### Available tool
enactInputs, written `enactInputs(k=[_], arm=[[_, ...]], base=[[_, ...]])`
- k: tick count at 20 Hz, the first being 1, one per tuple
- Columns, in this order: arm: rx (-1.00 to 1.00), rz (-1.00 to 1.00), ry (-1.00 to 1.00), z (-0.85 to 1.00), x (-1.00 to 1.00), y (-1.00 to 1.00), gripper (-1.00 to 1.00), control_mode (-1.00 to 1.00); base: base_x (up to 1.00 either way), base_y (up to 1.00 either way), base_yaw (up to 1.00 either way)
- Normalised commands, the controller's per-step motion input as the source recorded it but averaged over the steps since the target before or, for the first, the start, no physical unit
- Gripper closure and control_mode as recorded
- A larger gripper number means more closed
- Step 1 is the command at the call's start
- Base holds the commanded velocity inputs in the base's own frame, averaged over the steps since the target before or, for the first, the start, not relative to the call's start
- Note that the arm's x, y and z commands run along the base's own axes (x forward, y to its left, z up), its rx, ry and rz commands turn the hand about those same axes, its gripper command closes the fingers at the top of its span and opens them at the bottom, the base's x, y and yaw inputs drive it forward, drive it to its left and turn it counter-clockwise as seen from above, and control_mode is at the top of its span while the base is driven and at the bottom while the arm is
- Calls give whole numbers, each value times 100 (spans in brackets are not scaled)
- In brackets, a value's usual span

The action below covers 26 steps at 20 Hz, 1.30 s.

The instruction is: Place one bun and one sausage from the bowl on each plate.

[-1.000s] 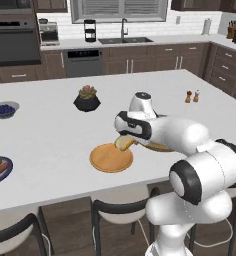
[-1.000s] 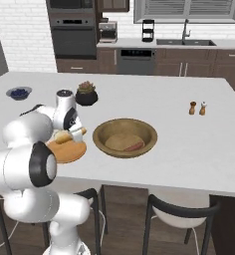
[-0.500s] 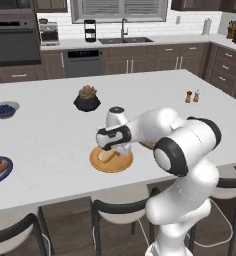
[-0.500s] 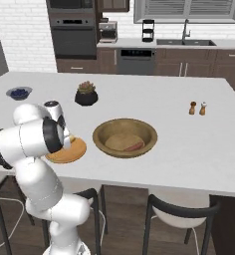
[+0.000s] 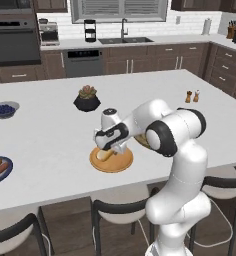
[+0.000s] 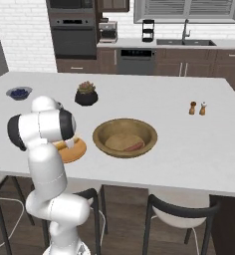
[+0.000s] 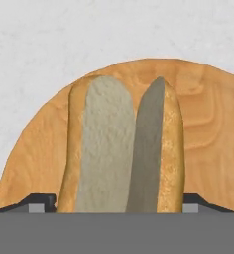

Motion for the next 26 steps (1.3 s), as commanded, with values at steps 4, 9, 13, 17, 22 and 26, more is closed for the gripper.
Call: enactInputs(k=[4,9,13,17,22,26], arm=[[0,0,0,7,0,0,-100,-100],[0,-1,-1,47,-7,-16,-100,-100],[2,-11,0,100,-69,-85,-100,-100],[1,-11,0,100,-82,-100,-100,-100],[-13,-9,0,87,-37,-100,-100,-100],[-22,-1,3,44,0,-100,-100,-100]], base=[[0,0,0],[0,0,0],[0,0,0],[0,0,0],[0,0,0],[0,0,0]])
